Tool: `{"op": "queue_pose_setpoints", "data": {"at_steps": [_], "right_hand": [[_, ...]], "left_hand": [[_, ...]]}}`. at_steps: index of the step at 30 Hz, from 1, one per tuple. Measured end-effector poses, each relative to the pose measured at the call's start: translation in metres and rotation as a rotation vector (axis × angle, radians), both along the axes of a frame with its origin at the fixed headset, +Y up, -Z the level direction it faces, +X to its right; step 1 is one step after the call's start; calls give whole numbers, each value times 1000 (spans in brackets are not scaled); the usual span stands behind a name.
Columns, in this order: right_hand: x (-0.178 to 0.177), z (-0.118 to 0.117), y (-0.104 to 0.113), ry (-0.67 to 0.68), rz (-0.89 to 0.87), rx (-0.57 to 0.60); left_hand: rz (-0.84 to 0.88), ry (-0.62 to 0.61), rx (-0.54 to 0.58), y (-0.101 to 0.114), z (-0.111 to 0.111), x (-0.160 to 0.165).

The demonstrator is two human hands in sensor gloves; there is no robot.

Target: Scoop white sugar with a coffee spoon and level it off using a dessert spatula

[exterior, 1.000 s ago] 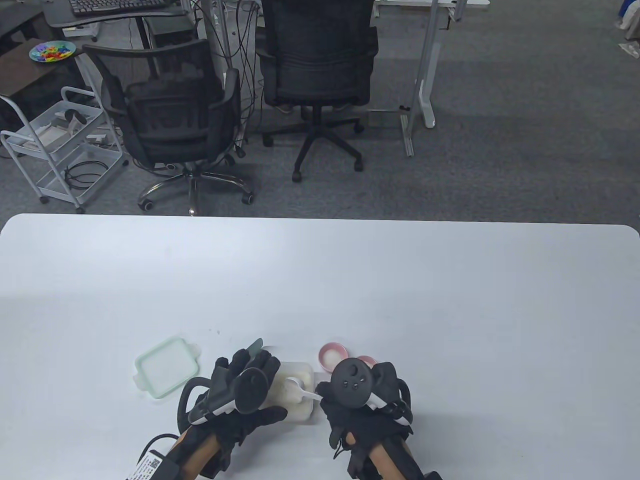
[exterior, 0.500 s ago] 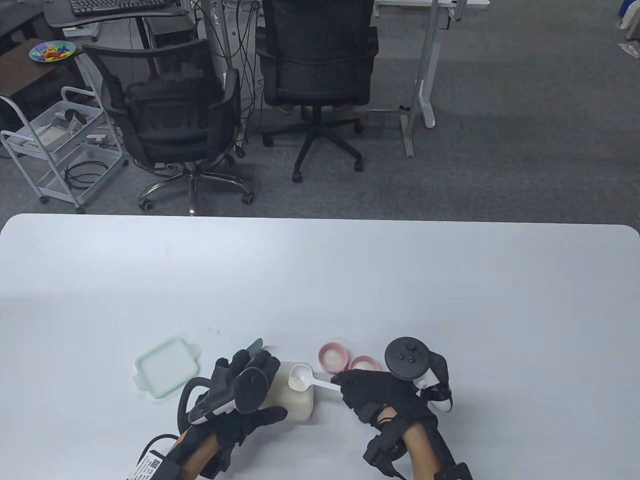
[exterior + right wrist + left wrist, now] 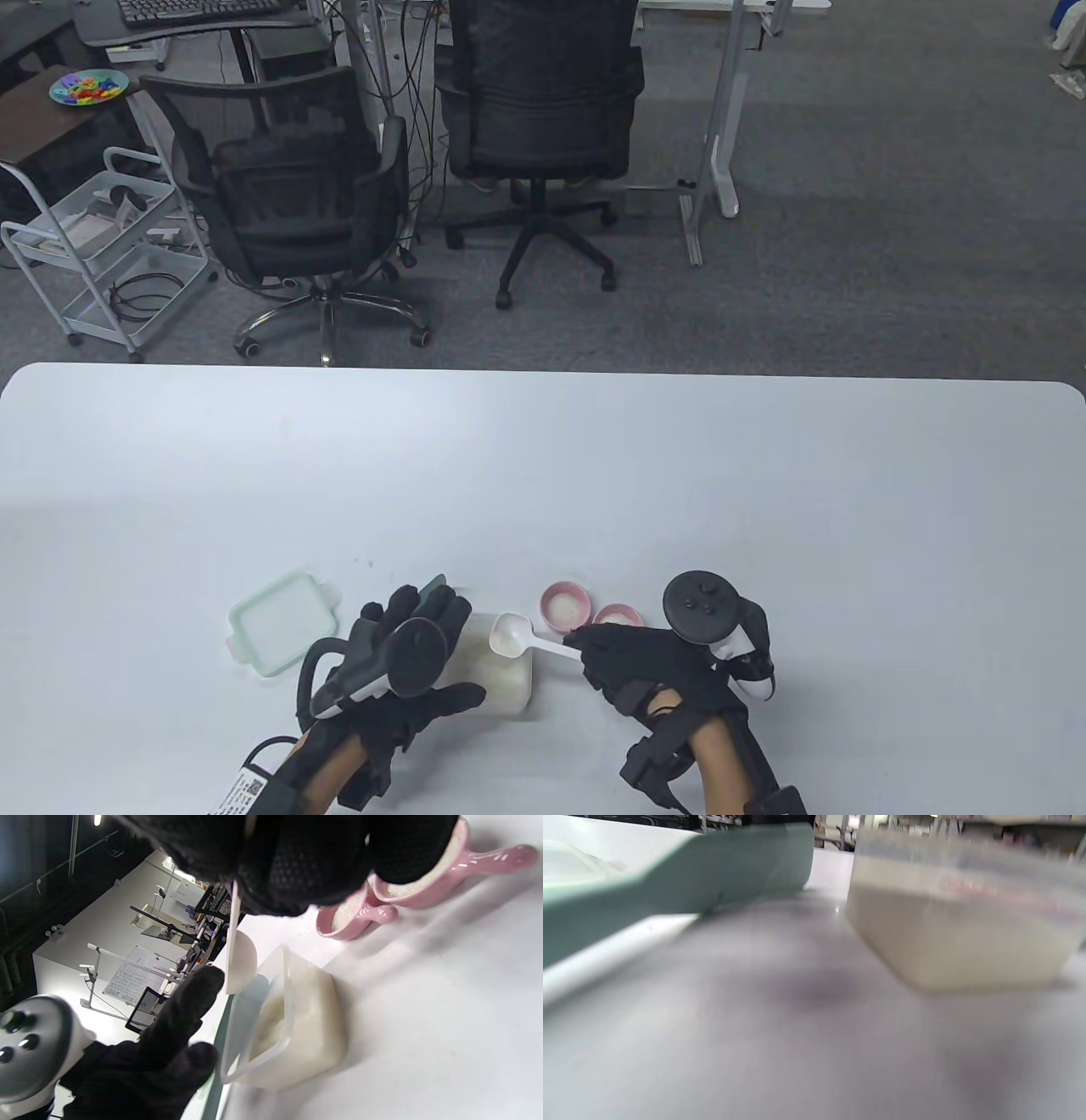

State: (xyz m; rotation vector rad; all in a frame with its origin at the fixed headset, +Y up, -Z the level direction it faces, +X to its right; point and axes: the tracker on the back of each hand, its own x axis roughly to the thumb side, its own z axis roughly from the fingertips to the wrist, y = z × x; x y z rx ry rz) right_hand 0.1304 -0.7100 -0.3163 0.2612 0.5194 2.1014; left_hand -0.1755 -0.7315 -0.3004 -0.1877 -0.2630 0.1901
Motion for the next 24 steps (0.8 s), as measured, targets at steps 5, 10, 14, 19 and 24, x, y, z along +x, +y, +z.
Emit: {"op": "queue_pose_setpoints", "data": {"at_steps": [5,10,14,19,24], "right_hand": [[4,0,2,-17,-27,5],[4,1,2,-19,-21,3],[3,1,2,-17,-5,1],[2,1,2,-15,1,-3],[1,2,2,-10,4,-4]], "left_hand": [[-52,240,124,25,-1,-32],[-206,460,-3,18,-7,-48],[-298,551,-136,4,-12,-51],[-387,561,-222,-10,-15,-47],[-379,539,-270,-22,-19,-46]]}}
